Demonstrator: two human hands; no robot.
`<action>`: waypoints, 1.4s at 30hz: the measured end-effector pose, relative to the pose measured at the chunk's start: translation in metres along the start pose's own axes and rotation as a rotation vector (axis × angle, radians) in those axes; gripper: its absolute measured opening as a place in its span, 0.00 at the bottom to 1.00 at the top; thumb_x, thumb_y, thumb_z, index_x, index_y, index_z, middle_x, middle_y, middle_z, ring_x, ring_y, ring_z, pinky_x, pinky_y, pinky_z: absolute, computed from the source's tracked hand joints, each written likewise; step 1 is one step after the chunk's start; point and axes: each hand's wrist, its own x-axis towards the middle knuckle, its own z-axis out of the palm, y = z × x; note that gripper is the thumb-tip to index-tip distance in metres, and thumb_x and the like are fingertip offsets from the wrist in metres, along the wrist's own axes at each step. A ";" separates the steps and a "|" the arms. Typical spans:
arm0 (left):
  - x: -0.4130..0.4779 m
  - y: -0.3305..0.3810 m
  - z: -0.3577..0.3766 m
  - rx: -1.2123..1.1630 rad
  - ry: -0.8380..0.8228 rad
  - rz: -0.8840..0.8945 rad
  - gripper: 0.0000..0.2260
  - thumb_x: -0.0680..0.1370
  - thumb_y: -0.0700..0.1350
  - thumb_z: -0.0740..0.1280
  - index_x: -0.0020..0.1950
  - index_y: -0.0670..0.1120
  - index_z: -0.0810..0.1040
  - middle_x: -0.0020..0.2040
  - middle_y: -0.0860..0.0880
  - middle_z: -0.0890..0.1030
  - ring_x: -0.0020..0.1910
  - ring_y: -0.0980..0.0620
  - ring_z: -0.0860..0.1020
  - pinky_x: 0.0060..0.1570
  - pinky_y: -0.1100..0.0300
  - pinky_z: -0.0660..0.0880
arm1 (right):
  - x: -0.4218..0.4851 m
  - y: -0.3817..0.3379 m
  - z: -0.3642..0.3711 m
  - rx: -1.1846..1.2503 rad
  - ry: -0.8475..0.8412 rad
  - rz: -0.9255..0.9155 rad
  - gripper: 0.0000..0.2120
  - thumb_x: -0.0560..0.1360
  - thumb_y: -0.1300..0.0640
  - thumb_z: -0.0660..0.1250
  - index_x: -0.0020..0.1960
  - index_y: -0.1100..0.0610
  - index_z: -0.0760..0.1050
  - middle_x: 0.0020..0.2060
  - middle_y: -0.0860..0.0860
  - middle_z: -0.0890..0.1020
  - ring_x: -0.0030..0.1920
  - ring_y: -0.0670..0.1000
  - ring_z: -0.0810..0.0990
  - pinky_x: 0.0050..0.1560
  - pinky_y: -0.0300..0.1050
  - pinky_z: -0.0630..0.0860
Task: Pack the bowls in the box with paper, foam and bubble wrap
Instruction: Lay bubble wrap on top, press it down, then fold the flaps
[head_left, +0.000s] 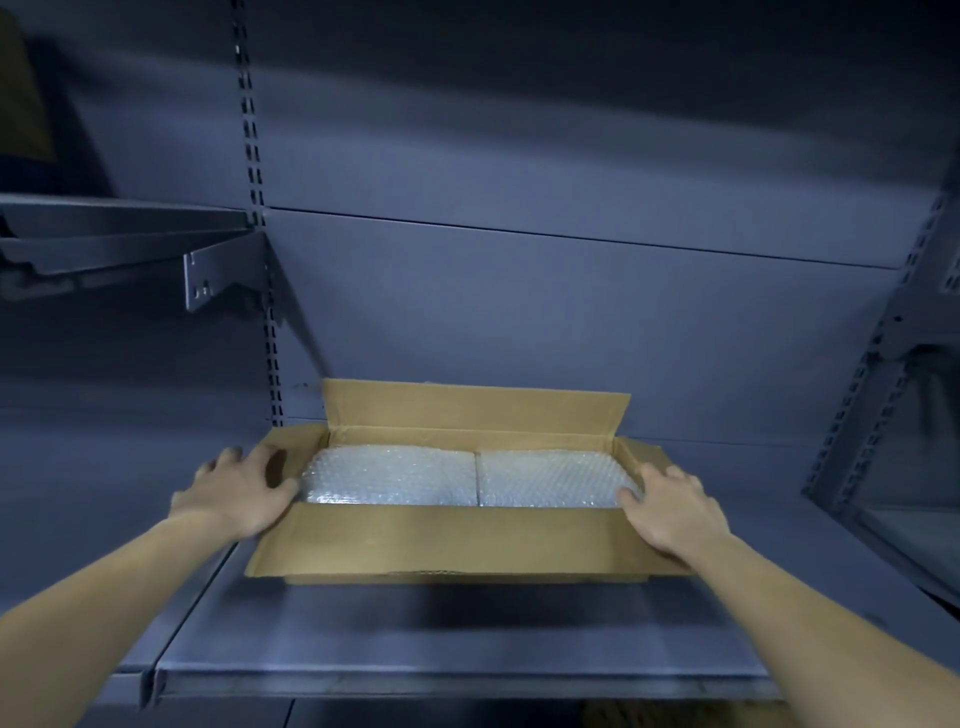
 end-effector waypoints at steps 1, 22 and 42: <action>0.001 -0.002 0.000 -0.015 -0.021 -0.015 0.29 0.78 0.64 0.57 0.77 0.56 0.59 0.75 0.43 0.62 0.71 0.37 0.65 0.66 0.44 0.68 | 0.001 0.002 0.001 0.001 -0.001 0.027 0.25 0.81 0.41 0.52 0.73 0.52 0.64 0.71 0.57 0.67 0.71 0.59 0.64 0.67 0.56 0.66; -0.040 0.069 -0.006 0.366 0.316 0.366 0.27 0.77 0.57 0.57 0.76 0.56 0.58 0.74 0.49 0.64 0.69 0.34 0.61 0.60 0.47 0.71 | 0.005 0.008 -0.001 0.117 -0.066 0.263 0.36 0.75 0.29 0.53 0.77 0.46 0.56 0.72 0.54 0.61 0.71 0.64 0.63 0.65 0.61 0.64; -0.034 0.041 -0.017 -0.451 0.340 0.176 0.27 0.77 0.35 0.60 0.76 0.46 0.64 0.49 0.42 0.79 0.36 0.48 0.78 0.34 0.57 0.70 | 0.000 0.004 -0.001 -0.004 -0.030 0.206 0.27 0.79 0.38 0.52 0.75 0.47 0.60 0.74 0.54 0.60 0.72 0.62 0.60 0.68 0.63 0.62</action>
